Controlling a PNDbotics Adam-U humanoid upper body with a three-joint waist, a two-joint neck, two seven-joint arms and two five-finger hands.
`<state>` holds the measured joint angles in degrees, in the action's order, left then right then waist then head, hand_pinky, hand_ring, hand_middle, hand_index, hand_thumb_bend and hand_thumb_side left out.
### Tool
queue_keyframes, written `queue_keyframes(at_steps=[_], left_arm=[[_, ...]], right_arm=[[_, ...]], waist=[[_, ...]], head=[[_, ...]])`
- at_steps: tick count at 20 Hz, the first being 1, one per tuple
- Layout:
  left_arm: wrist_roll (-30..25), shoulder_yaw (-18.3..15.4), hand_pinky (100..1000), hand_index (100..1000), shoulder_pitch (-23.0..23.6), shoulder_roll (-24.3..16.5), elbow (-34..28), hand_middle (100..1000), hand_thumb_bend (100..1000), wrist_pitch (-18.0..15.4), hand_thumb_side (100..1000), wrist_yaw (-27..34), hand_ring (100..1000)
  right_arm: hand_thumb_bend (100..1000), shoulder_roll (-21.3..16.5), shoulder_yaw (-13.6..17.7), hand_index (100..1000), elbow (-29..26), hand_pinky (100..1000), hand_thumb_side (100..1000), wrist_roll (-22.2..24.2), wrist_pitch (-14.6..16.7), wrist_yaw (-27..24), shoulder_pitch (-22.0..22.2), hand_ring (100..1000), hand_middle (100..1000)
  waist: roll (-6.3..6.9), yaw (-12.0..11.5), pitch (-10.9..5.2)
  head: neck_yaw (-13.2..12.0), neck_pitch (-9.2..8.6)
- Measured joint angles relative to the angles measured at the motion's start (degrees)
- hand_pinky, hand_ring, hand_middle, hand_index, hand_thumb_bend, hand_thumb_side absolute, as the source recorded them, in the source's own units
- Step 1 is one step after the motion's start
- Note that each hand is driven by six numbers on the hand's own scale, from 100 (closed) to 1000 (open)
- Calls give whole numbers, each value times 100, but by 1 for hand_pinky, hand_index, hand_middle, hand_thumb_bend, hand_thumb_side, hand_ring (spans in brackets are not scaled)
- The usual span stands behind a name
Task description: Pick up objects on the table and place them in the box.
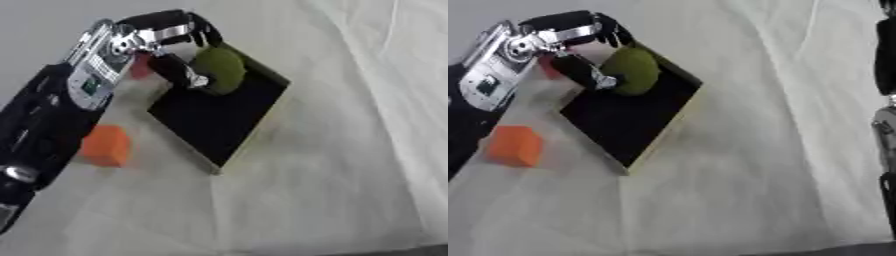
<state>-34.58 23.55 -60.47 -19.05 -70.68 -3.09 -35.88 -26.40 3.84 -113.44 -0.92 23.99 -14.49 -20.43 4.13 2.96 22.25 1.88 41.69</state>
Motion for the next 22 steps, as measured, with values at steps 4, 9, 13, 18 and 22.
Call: queue_keyframes(at_steps=[4,9,13,18,22], left_arm=[[-42,-1,918,954,10,0,-105,836,558,-25,496,-227,864],[172,-130,911,941,50,-49,-518,825,466,25,479,-267,856],[370,-334,910,932,50,-293,-1276,821,452,172,469,-40,854],[154,-355,908,932,202,-941,-2241,818,471,433,420,551,856],[2,-244,909,927,563,-1631,-3021,818,499,629,438,995,856]], right_arm=[[100,0,0,808,0,870,629,-3,-18,0,2,915,705],[100,0,0,808,0,870,626,-11,-27,0,37,914,705],[100,-11,3,807,0,870,625,-30,-9,3,137,913,705],[100,-109,36,807,0,870,624,-68,19,51,281,913,705],[100,-184,40,807,0,870,624,-110,26,95,358,913,705]], waist=[[0,-24,0],[0,-67,0],[0,-169,-4],[69,-341,-36],[105,-445,-133]], head=[[0,0],[21,0],[79,13],[191,113],[270,157]])
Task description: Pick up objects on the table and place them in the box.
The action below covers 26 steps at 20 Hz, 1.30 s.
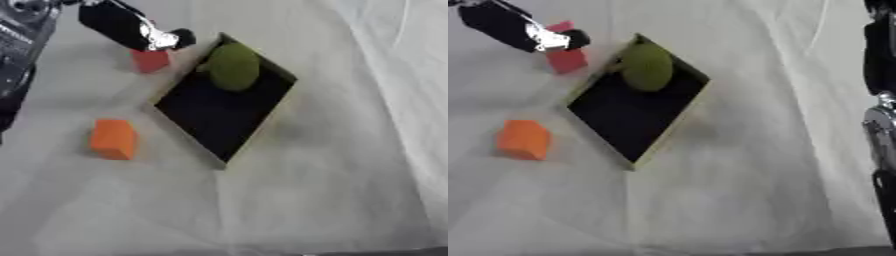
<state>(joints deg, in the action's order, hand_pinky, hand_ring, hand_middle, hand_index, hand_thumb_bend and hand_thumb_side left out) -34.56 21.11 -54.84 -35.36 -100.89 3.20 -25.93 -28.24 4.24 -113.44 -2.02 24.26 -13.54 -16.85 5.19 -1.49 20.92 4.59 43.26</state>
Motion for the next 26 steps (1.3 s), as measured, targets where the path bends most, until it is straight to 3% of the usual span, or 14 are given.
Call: queue_keyframes(at_steps=[6,10,14,19,26], left_arm=[[24,34,932,932,703,-942,-1078,828,614,366,501,657,874],[203,56,925,928,1093,-1353,-1267,820,675,206,540,751,867],[464,141,914,918,1529,-1697,-1288,810,678,16,541,750,858],[644,225,918,922,1923,-1955,-1289,816,676,-56,530,857,862],[632,228,922,932,2176,-2008,-1289,823,672,-44,522,874,866]], right_arm=[[100,-36,1,807,0,870,615,-28,9,52,80,914,704],[100,-50,12,807,0,870,622,-40,12,82,82,913,705],[100,-69,14,807,0,870,621,-49,22,90,82,914,705],[100,-71,14,807,0,870,620,-54,43,96,80,914,704],[100,-70,14,808,0,870,619,-51,47,139,82,917,704]], waist=[[1,-71,-20],[1,-105,-21],[1,-135,-21],[-1,-172,-21],[-2,-207,-14]], head=[[57,0],[60,0],[60,-5],[55,-43],[37,-84]])
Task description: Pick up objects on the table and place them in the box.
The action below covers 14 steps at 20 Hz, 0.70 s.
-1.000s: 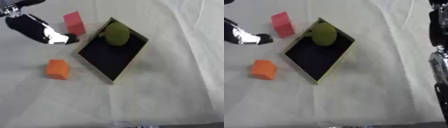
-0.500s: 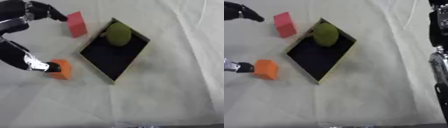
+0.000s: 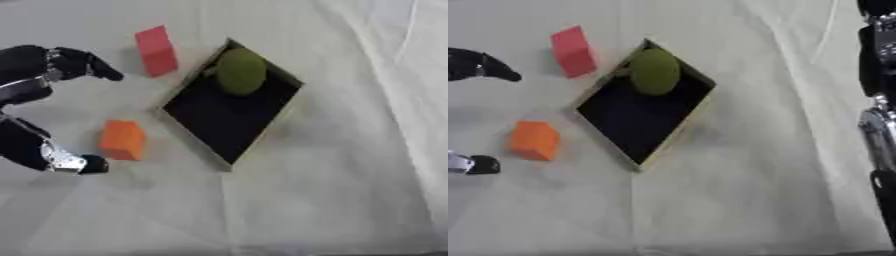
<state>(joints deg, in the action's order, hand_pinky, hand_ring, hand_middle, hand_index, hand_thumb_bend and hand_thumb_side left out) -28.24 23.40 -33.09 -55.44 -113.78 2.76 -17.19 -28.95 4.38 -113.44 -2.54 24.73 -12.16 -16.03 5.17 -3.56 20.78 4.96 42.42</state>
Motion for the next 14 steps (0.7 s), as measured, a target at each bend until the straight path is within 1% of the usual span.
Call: queue_keyframes(at_steps=[5,11,14], left_arm=[[-20,14,931,958,35,6,0,836,661,102,515,-33,876],[-43,77,937,962,54,65,0,840,669,233,534,-162,881],[-55,108,935,959,75,92,0,838,664,298,523,-210,879]], right_arm=[[100,25,0,808,0,871,620,11,-11,41,0,919,704],[100,75,-1,808,0,872,620,39,-9,102,-1,921,704],[100,102,-2,808,0,872,621,49,-3,122,-1,922,704]], waist=[[0,-5,71],[0,5,144],[0,7,172]], head=[[-22,-46],[-35,-130],[-38,-177]])
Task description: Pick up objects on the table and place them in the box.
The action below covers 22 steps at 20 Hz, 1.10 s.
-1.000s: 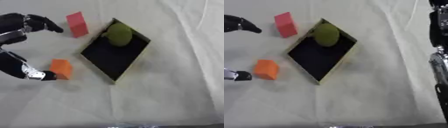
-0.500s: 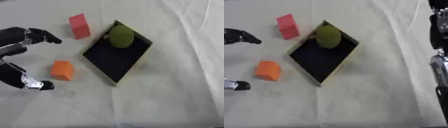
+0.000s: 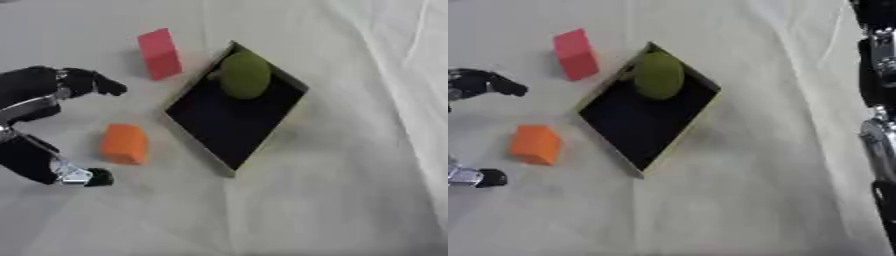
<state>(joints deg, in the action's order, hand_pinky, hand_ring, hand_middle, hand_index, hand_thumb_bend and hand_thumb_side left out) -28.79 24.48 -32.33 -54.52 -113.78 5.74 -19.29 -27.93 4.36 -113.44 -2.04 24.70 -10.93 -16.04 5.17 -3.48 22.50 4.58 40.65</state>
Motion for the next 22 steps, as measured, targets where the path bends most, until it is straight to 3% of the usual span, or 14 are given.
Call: queue_keyframes(at_steps=[8,17,20,22], left_arm=[[1,0,937,962,102,21,0,848,573,258,464,-121,886],[-238,-3,956,959,52,171,0,868,564,465,413,-254,903],[-551,-3,956,955,37,173,0,866,529,509,332,-206,904],[-789,-3,958,954,38,173,0,867,480,528,228,-158,906]], right_arm=[[100,53,-2,809,0,873,622,14,-10,35,13,924,703],[100,95,-16,809,0,874,621,46,-10,58,14,925,704],[100,95,-16,810,0,875,622,54,-5,58,14,926,704],[100,96,-16,810,0,875,621,61,-9,58,14,926,704]], waist=[[0,27,77],[0,66,99],[0,70,99],[0,72,99]], head=[[-3,-95],[54,-99],[56,-99],[56,-99]])
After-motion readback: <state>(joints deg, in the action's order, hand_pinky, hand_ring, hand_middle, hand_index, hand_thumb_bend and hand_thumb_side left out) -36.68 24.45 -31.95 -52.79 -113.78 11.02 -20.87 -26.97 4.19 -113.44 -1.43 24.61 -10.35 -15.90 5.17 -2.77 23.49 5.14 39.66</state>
